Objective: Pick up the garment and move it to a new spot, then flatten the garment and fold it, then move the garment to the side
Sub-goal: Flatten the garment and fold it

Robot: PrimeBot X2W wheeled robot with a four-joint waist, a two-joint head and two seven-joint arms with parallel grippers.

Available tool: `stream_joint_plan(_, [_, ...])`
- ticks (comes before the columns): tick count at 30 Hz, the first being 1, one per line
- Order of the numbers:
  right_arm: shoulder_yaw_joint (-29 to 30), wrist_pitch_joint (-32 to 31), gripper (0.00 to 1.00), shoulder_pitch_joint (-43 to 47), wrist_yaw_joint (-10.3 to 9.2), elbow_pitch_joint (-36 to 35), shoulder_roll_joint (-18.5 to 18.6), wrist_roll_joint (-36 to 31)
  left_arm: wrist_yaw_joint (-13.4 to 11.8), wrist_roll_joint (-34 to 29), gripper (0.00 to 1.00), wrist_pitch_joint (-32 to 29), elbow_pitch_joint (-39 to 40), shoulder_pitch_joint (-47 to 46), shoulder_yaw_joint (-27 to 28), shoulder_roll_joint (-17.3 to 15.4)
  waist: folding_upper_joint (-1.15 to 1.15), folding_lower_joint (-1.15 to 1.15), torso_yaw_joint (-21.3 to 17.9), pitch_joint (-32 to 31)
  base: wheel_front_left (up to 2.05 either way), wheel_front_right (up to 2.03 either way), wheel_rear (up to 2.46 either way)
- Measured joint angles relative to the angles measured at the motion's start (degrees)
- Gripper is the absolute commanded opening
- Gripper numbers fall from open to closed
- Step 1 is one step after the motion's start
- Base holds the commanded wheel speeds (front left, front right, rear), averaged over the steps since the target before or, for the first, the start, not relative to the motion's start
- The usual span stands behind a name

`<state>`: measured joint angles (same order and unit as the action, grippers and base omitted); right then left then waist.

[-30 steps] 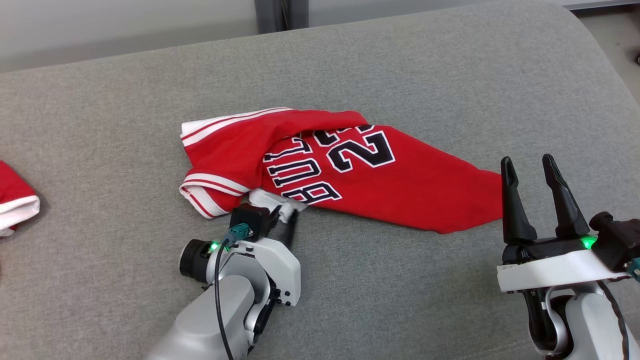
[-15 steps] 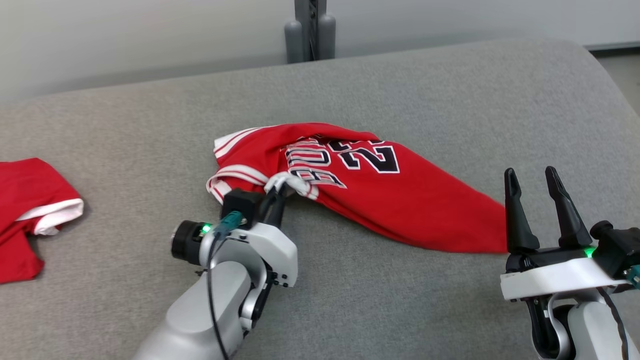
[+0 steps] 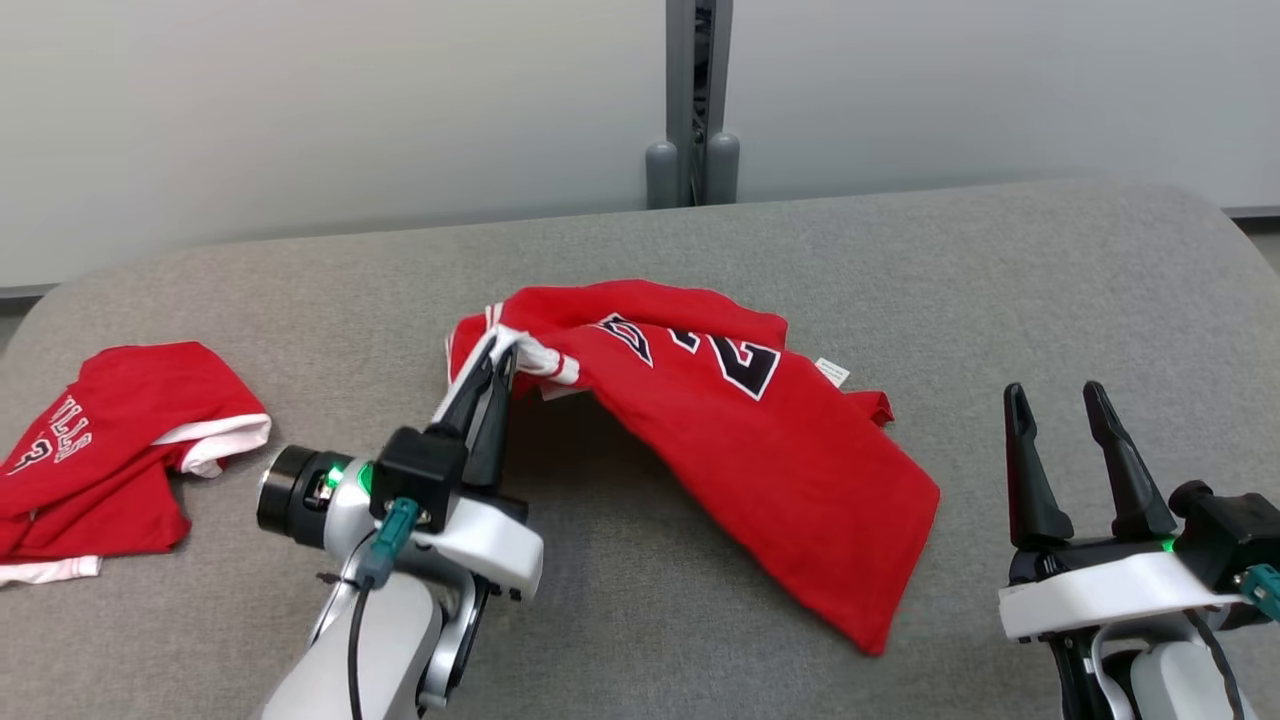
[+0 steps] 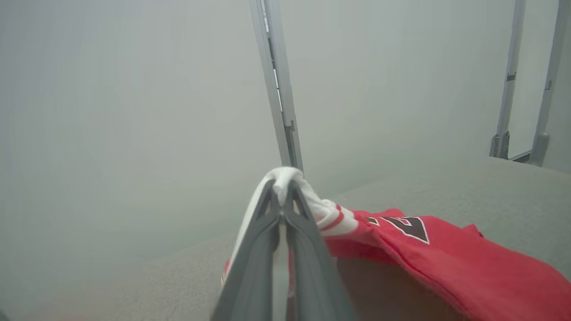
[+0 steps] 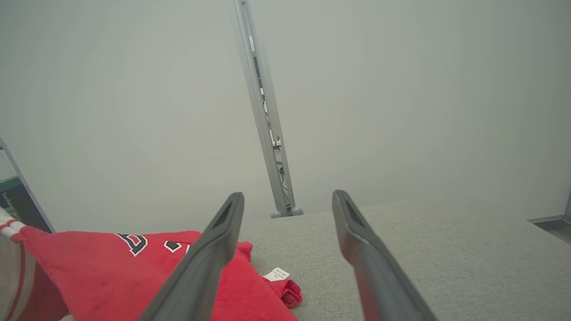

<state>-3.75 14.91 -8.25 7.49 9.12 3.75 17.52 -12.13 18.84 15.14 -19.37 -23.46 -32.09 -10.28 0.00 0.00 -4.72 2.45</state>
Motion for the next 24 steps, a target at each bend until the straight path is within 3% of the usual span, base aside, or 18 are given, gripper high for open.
stream_joint_plan(5, [0.24, 0.0, 1.0, 0.76, 0.0, 0.41, -0.21, 0.01, 1.79, -4.03, 0.0, 0.01, 1.55, 4.12, 0.26, -1.47, 0.0, 0.0, 1.23, -1.35, 0.0, 0.0, 0.0])
stream_joint_plan(12, [0.22, 0.0, 1.0, 1.21, 0.0, 0.85, -0.44, 0.14, 5.72, -4.61, 0.0, -0.34, -6.64, 9.06, -3.37, -2.03, 0.0, 0.0, 2.04, -1.9, 0.0, 0.0, 0.0])
stream_joint_plan(22, [-0.49, 0.0, 1.0, 1.25, 0.0, 2.08, -0.51, 0.2, 9.61, -2.41, 0.0, -0.32, -15.8, 10.4, -6.64, 3.03, 0.0, 0.0, 1.62, -1.76, 0.0, 0.0, 0.0])
stream_joint_plan(23, [-0.57, 0.0, 1.0, 1.25, 0.0, 2.2, -0.44, 0.2, 9.83, -2.1, 0.12, -0.3, -16.4, 10.4, -6.86, 3.58, 0.0, 0.0, 1.55, -1.68, 0.0, 0.0, 0.0])
stream_joint_plan(24, [-0.64, 0.0, 1.0, 1.24, 0.0, 2.29, -0.37, 0.2, 10.17, -2.1, 0.4, -0.25, -17.18, 10.4, -7.19, 4.0, 0.0, 0.0, 1.45, -1.58, 0.0, 0.0, 0.0])
